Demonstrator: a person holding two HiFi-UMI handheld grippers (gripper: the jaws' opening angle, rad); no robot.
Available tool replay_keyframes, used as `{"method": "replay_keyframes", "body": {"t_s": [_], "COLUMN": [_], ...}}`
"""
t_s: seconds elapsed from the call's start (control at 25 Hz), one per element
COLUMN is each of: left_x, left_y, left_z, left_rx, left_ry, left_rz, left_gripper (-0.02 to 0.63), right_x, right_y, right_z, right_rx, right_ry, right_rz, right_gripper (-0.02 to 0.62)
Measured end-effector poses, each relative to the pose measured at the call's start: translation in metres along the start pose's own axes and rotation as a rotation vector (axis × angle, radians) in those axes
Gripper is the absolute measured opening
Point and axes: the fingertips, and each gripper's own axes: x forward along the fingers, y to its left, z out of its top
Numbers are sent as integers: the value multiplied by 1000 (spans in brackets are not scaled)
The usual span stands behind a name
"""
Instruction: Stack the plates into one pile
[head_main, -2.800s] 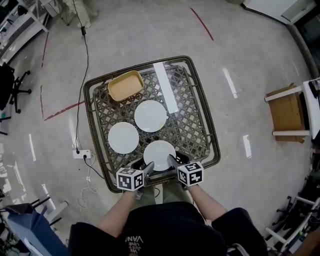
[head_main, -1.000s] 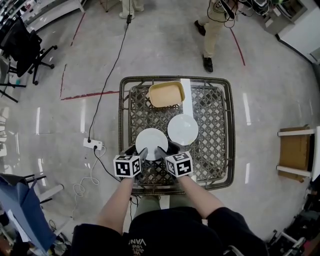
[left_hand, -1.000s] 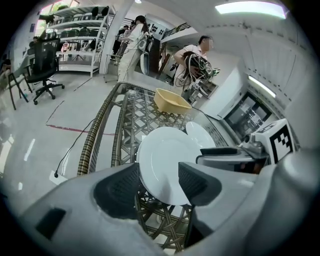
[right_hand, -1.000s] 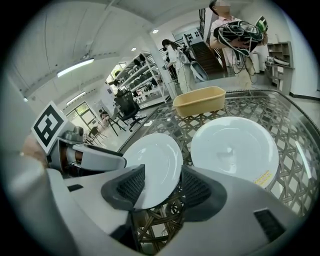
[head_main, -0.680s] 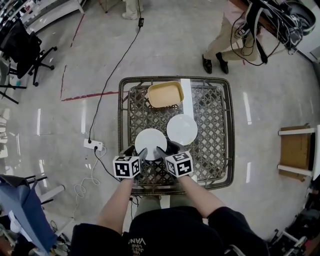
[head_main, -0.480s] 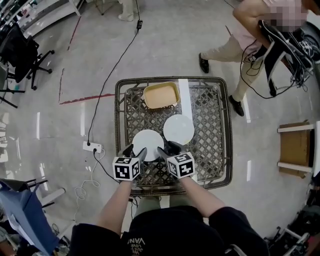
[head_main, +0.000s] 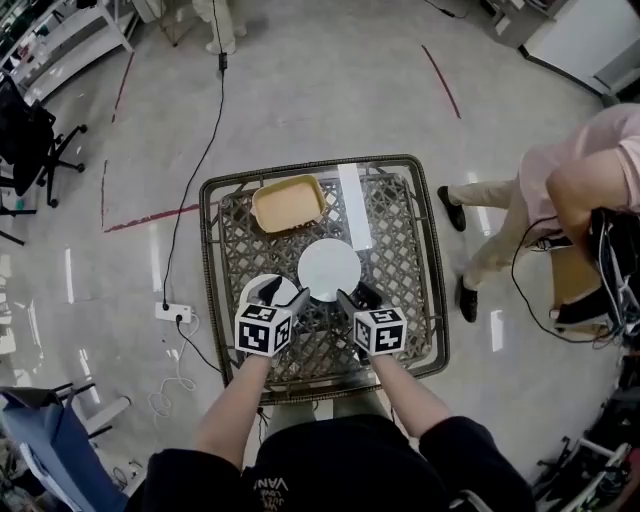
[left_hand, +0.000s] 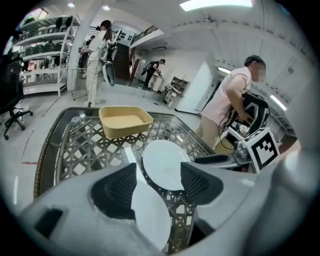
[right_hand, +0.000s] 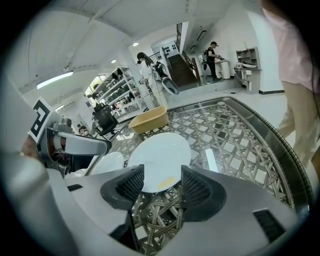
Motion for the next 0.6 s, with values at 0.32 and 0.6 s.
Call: {"method": "replay_keyframes", "body": {"t_s": [0.32, 0.6], "left_x": [54, 84], "left_y": [-1, 10], "left_z": [15, 10], "left_rx": [49, 36], "left_ry": [162, 301], "left_rz": [-11, 7], "left_gripper": [304, 322], "right_x": [12, 24], "right_y": [-22, -30], "right_z": [6, 10], "right_rx": [43, 43], "right_ry": [27, 48], "right_rz": [14, 29], "right_gripper": [224, 224]}}
